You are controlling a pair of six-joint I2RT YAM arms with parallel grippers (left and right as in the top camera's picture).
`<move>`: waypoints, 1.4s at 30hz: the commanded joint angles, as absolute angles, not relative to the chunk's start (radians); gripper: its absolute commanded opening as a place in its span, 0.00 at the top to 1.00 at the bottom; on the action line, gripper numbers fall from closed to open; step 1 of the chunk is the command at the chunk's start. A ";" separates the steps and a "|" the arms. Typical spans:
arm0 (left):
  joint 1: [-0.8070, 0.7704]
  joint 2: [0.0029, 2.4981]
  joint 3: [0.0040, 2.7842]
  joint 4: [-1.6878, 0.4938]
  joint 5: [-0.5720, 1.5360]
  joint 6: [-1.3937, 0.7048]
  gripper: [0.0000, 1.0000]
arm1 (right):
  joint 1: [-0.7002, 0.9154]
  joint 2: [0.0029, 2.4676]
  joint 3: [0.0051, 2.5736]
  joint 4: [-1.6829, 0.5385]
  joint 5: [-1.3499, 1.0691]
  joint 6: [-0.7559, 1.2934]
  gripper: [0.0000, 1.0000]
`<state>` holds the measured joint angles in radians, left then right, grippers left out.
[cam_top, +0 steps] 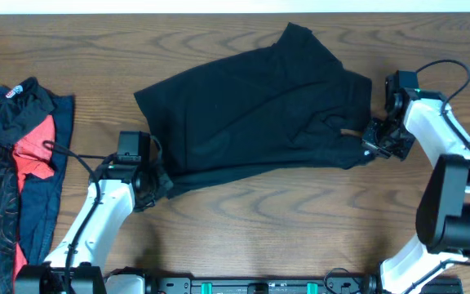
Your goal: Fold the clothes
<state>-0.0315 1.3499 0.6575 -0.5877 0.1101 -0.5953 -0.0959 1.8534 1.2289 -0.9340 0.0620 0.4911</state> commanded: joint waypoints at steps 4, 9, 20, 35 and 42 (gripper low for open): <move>0.100 1.338 0.662 -0.551 -0.047 -0.641 0.94 | -0.097 1.767 1.229 -0.926 0.124 0.493 0.99; 0.173 1.303 0.685 -0.548 0.006 -0.636 0.94 | -0.086 1.710 1.229 -0.909 0.128 0.472 0.98; 0.177 1.134 0.685 -0.690 0.090 -0.606 0.94 | -0.075 1.699 1.229 -0.950 0.124 0.447 0.98; 0.177 1.010 0.685 -0.700 0.106 -0.580 0.94 | 0.082 1.688 1.230 -0.905 0.166 0.382 0.99; 0.177 1.055 0.685 -0.748 0.105 -0.544 0.94 | 0.099 1.688 1.229 -0.955 0.165 0.476 0.98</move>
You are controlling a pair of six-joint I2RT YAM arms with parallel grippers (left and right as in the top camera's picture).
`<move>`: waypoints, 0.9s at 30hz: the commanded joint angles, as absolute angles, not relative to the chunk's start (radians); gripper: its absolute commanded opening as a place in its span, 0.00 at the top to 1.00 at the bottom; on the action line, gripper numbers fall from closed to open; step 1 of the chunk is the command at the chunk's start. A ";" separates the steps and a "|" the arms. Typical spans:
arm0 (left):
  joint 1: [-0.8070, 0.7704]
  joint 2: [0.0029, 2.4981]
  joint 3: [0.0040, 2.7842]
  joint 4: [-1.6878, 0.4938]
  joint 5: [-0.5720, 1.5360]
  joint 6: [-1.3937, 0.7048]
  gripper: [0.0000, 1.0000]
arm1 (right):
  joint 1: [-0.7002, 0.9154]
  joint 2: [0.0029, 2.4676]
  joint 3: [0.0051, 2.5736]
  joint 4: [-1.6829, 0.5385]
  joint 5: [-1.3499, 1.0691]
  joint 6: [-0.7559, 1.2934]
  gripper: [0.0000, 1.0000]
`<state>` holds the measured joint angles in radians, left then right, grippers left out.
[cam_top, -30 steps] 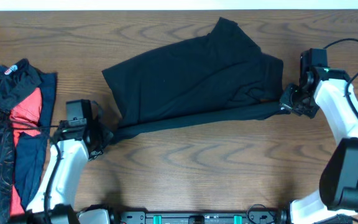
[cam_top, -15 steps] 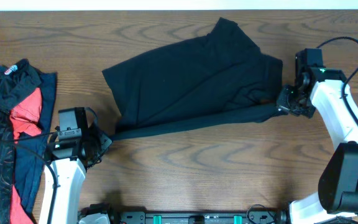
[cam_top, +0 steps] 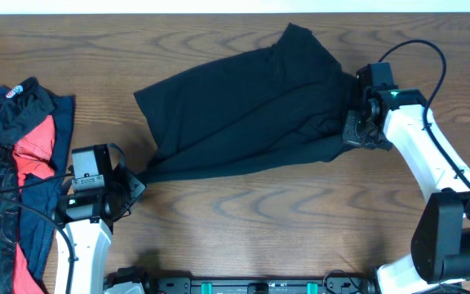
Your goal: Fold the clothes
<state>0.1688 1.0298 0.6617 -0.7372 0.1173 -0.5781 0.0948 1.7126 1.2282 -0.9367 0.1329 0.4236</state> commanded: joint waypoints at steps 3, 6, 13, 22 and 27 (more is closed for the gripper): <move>0.177 1.096 0.683 -0.763 0.123 -0.542 0.94 | 0.098 1.688 1.229 -1.030 0.164 0.548 0.99; 0.177 1.139 0.683 -0.765 0.147 -0.543 0.94 | 0.099 1.688 1.227 -1.114 0.140 0.625 0.98; 0.177 1.205 0.683 -0.748 0.146 -0.534 0.94 | 0.099 1.688 1.176 -1.227 0.071 0.696 0.99; 0.177 1.276 0.683 -0.850 0.211 -0.531 0.94 | 0.097 1.688 1.006 -1.271 -0.003 0.704 0.99; 0.151 1.286 0.672 -0.902 0.236 -0.524 0.94 | 0.097 1.688 0.902 -1.259 -0.062 0.729 0.99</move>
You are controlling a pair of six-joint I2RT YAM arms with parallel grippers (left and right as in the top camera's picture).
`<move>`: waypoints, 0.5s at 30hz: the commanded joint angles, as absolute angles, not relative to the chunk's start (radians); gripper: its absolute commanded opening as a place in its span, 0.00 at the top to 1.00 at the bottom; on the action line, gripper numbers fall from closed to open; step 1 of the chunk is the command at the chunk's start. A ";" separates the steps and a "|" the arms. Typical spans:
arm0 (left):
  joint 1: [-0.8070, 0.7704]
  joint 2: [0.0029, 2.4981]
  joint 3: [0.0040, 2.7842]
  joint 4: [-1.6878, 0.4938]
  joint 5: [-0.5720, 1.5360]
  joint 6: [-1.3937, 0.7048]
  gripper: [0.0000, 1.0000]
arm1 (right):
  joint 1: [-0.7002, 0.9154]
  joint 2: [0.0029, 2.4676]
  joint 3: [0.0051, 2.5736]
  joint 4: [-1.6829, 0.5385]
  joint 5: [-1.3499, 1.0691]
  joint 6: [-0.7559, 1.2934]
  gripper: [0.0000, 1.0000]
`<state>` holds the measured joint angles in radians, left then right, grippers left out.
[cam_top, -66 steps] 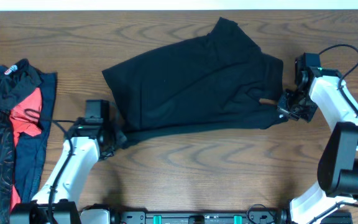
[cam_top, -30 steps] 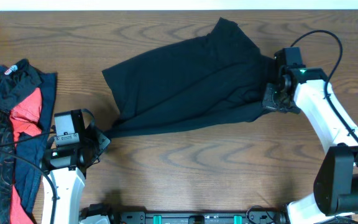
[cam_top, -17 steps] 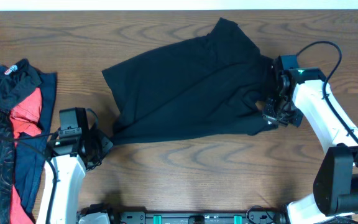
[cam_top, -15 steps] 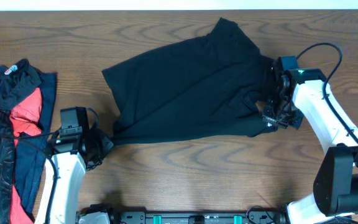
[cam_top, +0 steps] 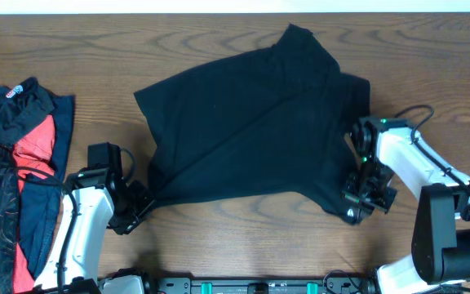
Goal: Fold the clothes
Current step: 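Pull the shirt's near corners apart to flatten it, then release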
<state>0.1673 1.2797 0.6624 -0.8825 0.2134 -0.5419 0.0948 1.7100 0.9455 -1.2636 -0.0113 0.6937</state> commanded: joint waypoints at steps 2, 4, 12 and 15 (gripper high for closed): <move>0.116 1.286 0.670 -0.924 0.238 -0.525 0.94 | 0.097 1.688 0.867 -1.253 -0.096 0.729 0.99; 0.073 1.286 0.670 -0.944 0.252 -0.529 0.94 | 0.097 1.688 0.838 -1.249 -0.130 0.728 0.99; -0.155 1.286 0.664 -1.001 0.287 -0.667 0.94 | 0.097 1.688 0.749 -1.253 -0.162 0.729 0.99; -0.250 1.286 0.647 -1.006 0.305 -0.749 0.94 | 0.096 1.688 0.725 -1.242 -0.156 0.741 0.99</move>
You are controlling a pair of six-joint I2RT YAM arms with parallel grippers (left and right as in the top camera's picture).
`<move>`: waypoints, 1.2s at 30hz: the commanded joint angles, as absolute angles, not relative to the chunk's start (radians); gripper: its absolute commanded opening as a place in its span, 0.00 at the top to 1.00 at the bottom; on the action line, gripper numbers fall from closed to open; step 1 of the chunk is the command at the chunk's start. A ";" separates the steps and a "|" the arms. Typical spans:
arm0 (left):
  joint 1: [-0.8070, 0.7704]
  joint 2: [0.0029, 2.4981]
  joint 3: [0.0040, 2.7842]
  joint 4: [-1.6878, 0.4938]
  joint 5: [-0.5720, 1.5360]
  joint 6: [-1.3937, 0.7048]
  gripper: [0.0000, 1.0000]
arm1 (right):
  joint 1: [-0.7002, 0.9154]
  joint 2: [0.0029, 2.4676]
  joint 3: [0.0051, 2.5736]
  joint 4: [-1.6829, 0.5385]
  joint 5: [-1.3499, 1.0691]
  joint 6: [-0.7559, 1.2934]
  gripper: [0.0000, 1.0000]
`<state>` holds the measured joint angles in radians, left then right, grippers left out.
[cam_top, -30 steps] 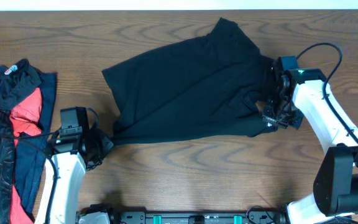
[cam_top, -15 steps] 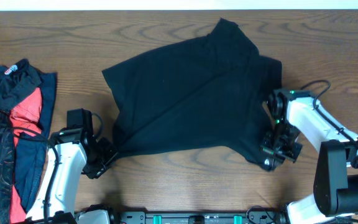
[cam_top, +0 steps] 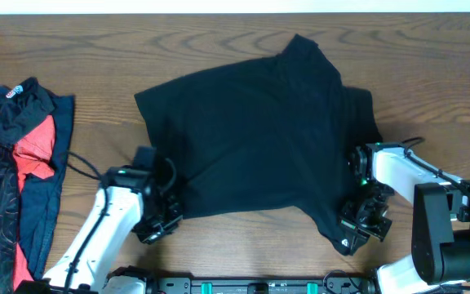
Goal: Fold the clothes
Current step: 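Pull the shirt's near corners apart to flatten it, then release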
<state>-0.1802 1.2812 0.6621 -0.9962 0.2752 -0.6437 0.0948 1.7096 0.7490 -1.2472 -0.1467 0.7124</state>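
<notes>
A black T-shirt lies spread across the middle of the wooden table, wrinkled, its lower edge pulled toward the front. My left gripper is at the shirt's lower left corner, shut on the hem there. My right gripper is at the lower right corner, shut on that corner of the cloth. Both arms reach in from the front edge of the table.
A heap of other clothes, black with red and patterned parts, lies at the table's left edge. The table's front rail runs along the bottom.
The left gripper moved right and toward the front with the shirt's lower left corner. The right gripper moved slightly nearer too. The shirt's lower edge now lies further forward and flatter.
At first both grippers held the shirt's near edge, the shirt lying bunched and slanted. Then the left gripper was far left and the right one higher, the cloth stretched. After that the right gripper was low at the front, and now both corners lie toward the front.
</notes>
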 commanded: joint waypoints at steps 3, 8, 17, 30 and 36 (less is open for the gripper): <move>-0.331 1.284 0.622 -0.986 0.303 -0.828 0.94 | 0.096 1.688 0.718 -1.219 -0.134 0.759 0.99; -0.382 1.284 0.581 -0.883 0.241 -0.901 0.94 | 0.078 1.688 0.718 -1.173 -0.128 0.770 0.98; -0.252 1.284 0.581 -0.819 0.078 -0.918 0.94 | -0.059 1.688 0.718 -1.110 -0.105 0.770 0.99; -0.022 1.284 0.580 -0.797 -0.068 -0.915 0.94 | -0.386 1.688 0.718 -1.042 -0.019 0.741 0.99; 0.030 1.284 0.575 -0.840 -0.060 -0.916 0.94 | -0.503 1.688 0.718 -1.036 0.017 0.701 0.99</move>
